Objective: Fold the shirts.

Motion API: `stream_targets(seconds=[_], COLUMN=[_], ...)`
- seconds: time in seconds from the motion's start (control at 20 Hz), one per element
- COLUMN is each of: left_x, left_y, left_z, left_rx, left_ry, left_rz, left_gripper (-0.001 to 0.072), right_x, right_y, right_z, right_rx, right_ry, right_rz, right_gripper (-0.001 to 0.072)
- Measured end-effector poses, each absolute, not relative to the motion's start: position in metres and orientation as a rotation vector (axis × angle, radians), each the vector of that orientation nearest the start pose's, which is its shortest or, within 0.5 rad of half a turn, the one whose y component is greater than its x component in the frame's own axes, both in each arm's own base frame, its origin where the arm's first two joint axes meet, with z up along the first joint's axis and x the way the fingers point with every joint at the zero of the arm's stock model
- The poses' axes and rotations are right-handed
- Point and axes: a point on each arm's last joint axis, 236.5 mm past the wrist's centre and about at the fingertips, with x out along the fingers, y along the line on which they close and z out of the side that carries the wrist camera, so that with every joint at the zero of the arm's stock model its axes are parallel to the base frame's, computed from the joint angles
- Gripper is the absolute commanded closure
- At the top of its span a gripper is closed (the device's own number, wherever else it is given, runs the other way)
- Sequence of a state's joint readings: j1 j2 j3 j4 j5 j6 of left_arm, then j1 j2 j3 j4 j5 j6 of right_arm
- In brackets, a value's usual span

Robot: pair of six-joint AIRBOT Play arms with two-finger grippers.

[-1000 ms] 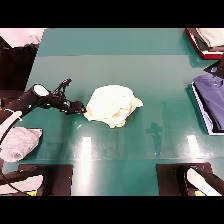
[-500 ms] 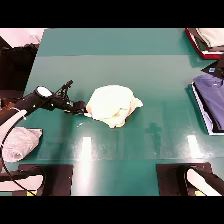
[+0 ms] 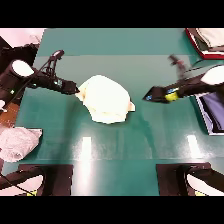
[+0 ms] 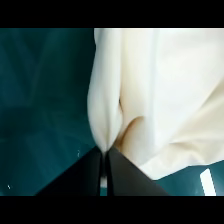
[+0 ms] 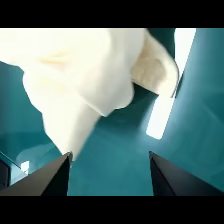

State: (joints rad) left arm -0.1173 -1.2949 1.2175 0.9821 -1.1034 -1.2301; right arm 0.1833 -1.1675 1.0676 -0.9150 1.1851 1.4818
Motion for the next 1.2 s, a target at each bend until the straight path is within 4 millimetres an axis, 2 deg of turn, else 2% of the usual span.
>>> stream_targets(seconds=[0.15, 0.3, 0.35, 0.45, 0.5, 0.65, 0.75, 0.8, 0.9, 1.05, 1.2], left_x=[0.392, 0.389, 0.388, 0.387, 0.387, 0.386, 0.391, 0.395, 0.404, 0.405, 0.389], left_y=[-0.163, -0.162, -0.162, -0.161, -0.161, -0.161, -0.158, -0.155, -0.152, -0.152, -0.151], left_z=[0.072, 0.074, 0.074, 0.075, 0.075, 0.077, 0.090, 0.101, 0.139, 0.219, 0.302], left_rx=[-0.153, -0.139, -0.137, -0.134, -0.132, -0.125, -0.100, -0.081, -0.038, 0.029, 0.076], left_ry=[1.084, 1.095, 1.096, 1.100, 1.100, 1.101, 1.081, 1.058, 0.992, 0.853, 0.699], left_rz=[-0.604, -0.610, -0.611, -0.613, -0.613, -0.615, -0.608, -0.601, -0.599, -0.619, -0.629], left_gripper=[0.0683, 0.0683, 0.0683, 0.0683, 0.0683, 0.0684, 0.0683, 0.0683, 0.0683, 0.0683, 0.0683], right_x=[0.326, 0.330, 0.332, 0.336, 0.339, 0.351, 0.364, 0.371, 0.381, 0.380, 0.358], right_y=[0.235, 0.256, 0.259, 0.263, 0.264, 0.264, 0.257, 0.251, 0.234, 0.206, 0.177], right_z=[0.016, -0.014, -0.021, -0.031, -0.033, -0.024, 0.001, 0.019, 0.071, 0.169, 0.264], right_rx=[0.421, 0.436, 0.441, 0.446, 0.446, 0.446, 0.455, 0.451, 0.420, 0.348, 0.277], right_ry=[1.312, 1.329, 1.330, 1.329, 1.318, 1.249, 1.164, 1.113, 1.003, 0.818, 0.632], right_rz=[0.604, 0.599, 0.591, 0.580, 0.575, 0.566, 0.562, 0.564, 0.580, 0.604, 0.605], right_gripper=[0.0152, 0.0168, 0.0300, 0.0614, 0.0693, 0.0696, 0.0696, 0.0697, 0.0697, 0.0697, 0.0697])
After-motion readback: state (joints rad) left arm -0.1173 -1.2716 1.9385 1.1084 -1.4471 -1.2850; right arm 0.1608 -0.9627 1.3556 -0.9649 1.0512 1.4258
